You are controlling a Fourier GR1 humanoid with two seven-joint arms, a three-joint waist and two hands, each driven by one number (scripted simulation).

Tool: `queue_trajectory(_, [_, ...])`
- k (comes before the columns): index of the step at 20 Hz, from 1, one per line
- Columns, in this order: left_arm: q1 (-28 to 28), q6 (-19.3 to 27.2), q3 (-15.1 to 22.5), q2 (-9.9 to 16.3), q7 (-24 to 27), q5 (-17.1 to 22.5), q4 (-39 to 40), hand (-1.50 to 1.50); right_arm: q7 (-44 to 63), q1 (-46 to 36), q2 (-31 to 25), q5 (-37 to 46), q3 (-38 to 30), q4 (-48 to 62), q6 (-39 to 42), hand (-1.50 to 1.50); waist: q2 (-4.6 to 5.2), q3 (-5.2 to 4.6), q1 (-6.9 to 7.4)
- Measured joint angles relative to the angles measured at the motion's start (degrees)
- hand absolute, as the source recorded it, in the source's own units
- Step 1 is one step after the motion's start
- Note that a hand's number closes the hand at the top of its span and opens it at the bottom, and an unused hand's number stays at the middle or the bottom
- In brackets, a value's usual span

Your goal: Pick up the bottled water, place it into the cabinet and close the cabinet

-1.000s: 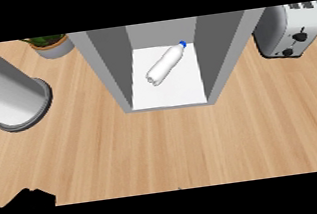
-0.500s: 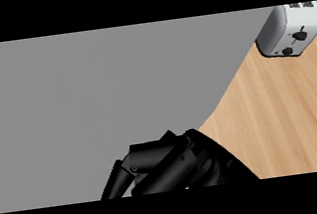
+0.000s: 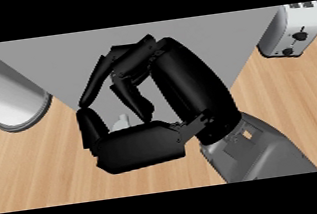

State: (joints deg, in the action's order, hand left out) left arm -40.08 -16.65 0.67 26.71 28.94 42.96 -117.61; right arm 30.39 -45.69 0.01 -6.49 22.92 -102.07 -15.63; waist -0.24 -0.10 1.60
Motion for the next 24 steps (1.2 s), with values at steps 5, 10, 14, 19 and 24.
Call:
queue_trajectory(5, [-0.38, -2.53, -3.25, 0.54, -0.54, 1.87, 1.43, 1.5, -5.05, -3.25, -0.37, -2.39, -4.96, 10.99, 4.17, 1.5, 0.12, 0.07, -0.15])
queue_trajectory(10, [-0.85, -4.23, -5.08, 0.63, -1.27, 3.0, 1.39, 1.5, -9.97, -4.64, -0.28, -4.1, -7.38, 17.28, 8.8, 1.5, -1.19, 0.36, -0.2])
queue_trajectory(14, [0.94, -4.76, -5.86, 1.31, -2.29, 3.84, 2.32, 1.5, -12.65, -5.07, -0.44, -4.11, -7.9, 19.97, 10.68, 1.5, -1.9, 0.5, -0.14])
queue_trajectory(19, [1.29, -5.82, -6.16, 1.66, -2.87, 4.68, 2.01, 1.5, -15.97, -4.47, -0.91, -3.48, -8.13, 21.26, 11.93, 1.5, -2.49, 0.27, 0.37])
queue_trajectory(24, [2.96, -5.45, -6.32, 1.9, -3.72, 5.43, 1.88, 1.5, -17.91, -4.33, -1.39, -2.97, -8.26, 22.04, 12.72, 1.5, -2.62, 0.19, 0.78])
